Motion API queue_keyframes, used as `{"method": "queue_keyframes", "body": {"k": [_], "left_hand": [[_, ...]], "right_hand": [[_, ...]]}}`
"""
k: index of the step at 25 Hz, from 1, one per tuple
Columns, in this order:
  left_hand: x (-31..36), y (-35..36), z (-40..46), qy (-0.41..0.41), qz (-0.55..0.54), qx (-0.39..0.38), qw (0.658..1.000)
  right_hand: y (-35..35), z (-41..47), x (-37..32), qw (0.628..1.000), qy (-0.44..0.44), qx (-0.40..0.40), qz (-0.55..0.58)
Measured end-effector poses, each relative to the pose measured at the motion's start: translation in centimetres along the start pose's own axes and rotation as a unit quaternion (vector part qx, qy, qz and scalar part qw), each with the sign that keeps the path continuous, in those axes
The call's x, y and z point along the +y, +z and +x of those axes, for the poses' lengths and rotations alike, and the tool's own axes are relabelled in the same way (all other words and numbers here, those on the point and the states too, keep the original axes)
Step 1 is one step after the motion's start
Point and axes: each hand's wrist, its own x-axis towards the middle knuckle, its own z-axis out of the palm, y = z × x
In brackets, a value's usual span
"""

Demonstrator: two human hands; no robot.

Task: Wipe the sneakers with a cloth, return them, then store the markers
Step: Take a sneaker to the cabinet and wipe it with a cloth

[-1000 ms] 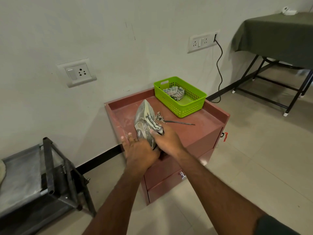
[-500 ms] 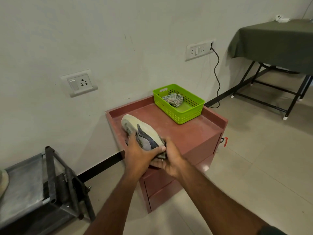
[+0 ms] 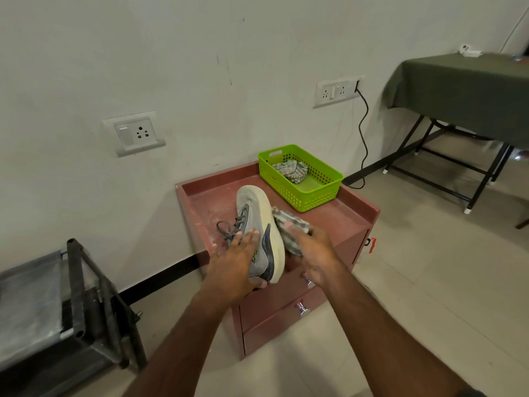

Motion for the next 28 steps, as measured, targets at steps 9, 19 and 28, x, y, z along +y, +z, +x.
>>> {"method": "queue_keyframes", "body": {"k": [9, 19, 28], "left_hand": [[-0.1, -0.3, 0.0, 0.002, -0.012, -0.031, 0.999], [-0.1, -0.4, -0.2, 0.010, 0.038, -0.033, 0.999], [-0.3, -0.2, -0.3, 0.013, 0.044, -0.025, 0.999]], "right_hand": [[1.7, -1.2, -0.9, 0.859, -0.273, -0.132, -0.413], [7.0, 5.7, -5.5, 0.731, -0.276, -0.129, -0.611], [4.0, 3.2, -5.9, 0.705, -0.279, -0.187, -0.624]]}}
